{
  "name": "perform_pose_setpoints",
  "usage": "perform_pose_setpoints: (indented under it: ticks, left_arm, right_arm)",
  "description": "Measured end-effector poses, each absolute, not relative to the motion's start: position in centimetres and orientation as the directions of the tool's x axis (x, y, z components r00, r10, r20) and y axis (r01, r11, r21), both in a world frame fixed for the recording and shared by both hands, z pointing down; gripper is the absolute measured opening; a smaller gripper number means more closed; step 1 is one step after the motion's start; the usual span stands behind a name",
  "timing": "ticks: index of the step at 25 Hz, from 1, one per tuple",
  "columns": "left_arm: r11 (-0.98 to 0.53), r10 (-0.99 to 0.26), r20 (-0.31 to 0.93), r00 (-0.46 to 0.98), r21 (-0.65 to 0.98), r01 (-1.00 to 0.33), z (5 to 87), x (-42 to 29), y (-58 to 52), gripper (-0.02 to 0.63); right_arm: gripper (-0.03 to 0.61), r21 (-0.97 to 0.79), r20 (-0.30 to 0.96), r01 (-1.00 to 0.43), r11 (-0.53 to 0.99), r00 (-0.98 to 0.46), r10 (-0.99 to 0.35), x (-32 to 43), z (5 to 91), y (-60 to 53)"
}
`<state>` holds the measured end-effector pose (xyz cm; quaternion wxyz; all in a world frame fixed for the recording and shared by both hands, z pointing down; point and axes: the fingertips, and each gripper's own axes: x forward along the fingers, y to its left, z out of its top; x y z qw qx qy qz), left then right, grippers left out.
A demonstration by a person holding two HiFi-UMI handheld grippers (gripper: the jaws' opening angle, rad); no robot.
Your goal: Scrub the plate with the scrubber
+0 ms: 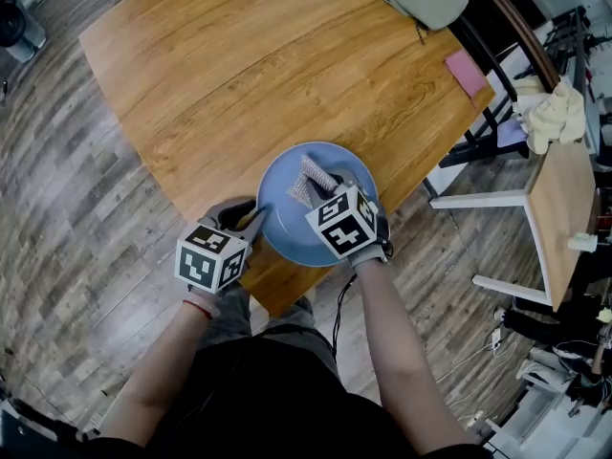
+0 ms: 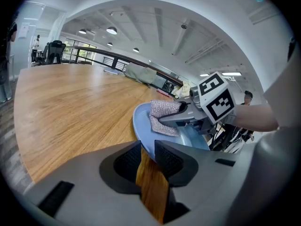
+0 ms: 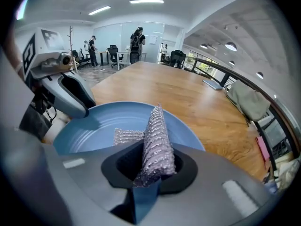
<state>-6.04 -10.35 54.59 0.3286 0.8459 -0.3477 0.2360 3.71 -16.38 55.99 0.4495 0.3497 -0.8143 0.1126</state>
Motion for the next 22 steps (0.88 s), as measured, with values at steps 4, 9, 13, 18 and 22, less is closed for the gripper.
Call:
perform_pose_setpoints:
  ticks: [4, 9, 13, 18, 22]
  left_arm:
    - [-0.542, -0.432, 0.628, 0.647, 0.392, -0.743, 54.5, -6.0, -10.4, 0.084]
    - [-0.541, -0.433, 0.629, 0.646, 0.391, -0.744, 54.5, -6.0, -10.4, 0.084]
    - [-0.541, -0.435, 0.629, 0.645, 0.391, -0.745, 54.6, -6.0, -10.4, 0.084]
    - [-0.538, -0.436, 0.632, 0.641, 0.388, -0.748, 54.6, -5.9, -10.5, 0.084]
    - [-0.536, -0.439, 0.634, 0.637, 0.385, -0.752, 54.6, -5.9, -10.4, 0.084]
  right_arm:
    - [0.068, 0.159, 0.816, -0.716, 0.68, -0.292, -0.499, 6.4, 55.9, -17.5]
    - [0.067, 0.19, 0.822, -0.752, 0.631, -0.23, -0.521, 8.8, 55.9, -17.7]
    - [0.066, 0.208, 0.823, -0.76, 0.616, -0.204, -0.53, 9.7, 55.9, -17.3]
    - [0.064, 0.235, 0.821, -0.755, 0.612, -0.183, -0.541, 10.3, 55.9, -16.7]
    - [0.06, 0.247, 0.81, -0.764, 0.596, -0.175, -0.56, 10.4, 55.9, -15.9]
